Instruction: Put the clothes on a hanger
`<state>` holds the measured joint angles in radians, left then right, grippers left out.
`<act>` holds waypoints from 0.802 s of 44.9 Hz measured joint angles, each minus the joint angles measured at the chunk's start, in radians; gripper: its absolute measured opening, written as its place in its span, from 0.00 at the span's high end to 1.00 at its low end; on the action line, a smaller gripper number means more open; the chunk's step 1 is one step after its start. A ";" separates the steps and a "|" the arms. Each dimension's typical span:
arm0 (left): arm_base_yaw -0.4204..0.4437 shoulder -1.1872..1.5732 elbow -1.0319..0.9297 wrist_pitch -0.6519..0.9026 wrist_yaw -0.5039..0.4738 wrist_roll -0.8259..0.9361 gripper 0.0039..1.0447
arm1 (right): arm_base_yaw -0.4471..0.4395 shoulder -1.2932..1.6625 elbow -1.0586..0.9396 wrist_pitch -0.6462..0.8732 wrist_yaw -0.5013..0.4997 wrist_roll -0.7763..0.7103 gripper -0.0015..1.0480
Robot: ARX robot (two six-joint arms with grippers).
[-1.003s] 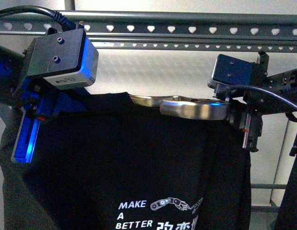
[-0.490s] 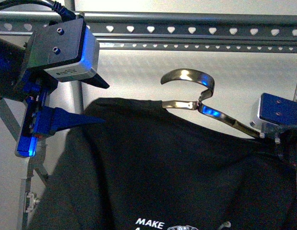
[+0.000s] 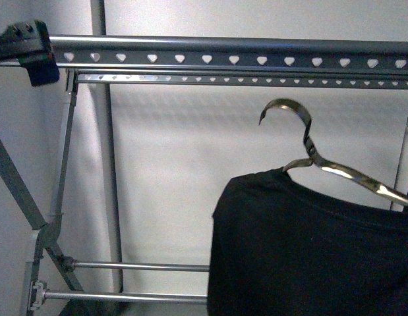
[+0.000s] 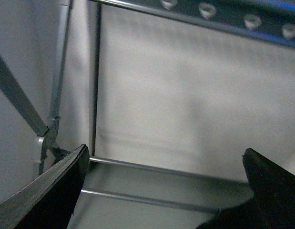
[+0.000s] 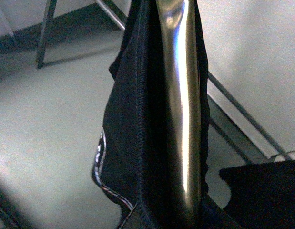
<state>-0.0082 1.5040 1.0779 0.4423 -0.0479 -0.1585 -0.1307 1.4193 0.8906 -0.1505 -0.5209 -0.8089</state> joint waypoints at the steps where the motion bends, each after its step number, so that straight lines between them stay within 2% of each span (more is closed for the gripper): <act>1: 0.004 -0.005 0.000 -0.001 -0.002 -0.041 0.06 | 0.000 -0.017 -0.001 -0.015 0.000 0.043 0.96; 5: 0.005 -0.027 0.000 0.010 0.033 -0.156 0.06 | -0.002 -0.088 -0.004 -0.090 -0.016 0.194 0.96; 8: 0.006 -0.079 -0.028 -0.053 0.044 -0.088 0.17 | -0.002 -0.115 0.004 -0.133 -0.041 0.307 0.96; 12: 0.005 -0.158 -0.129 -0.029 0.046 0.026 0.29 | -0.003 -0.117 0.043 -0.158 -0.051 0.409 0.96; 20: 0.005 -0.320 -0.437 0.116 0.048 0.134 0.66 | 0.003 -0.034 0.247 -0.144 -0.053 0.778 0.96; 27: 0.007 -0.418 -0.631 0.188 0.047 0.146 0.98 | 0.086 0.101 0.416 -0.038 -0.001 1.119 0.97; 36: 0.007 -0.550 -0.802 0.225 0.047 0.153 0.97 | 0.202 0.293 0.645 -0.047 0.111 1.323 0.97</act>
<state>-0.0010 0.9543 0.2756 0.6678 -0.0006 -0.0051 0.0715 1.7123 1.5352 -0.1970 -0.4103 0.5144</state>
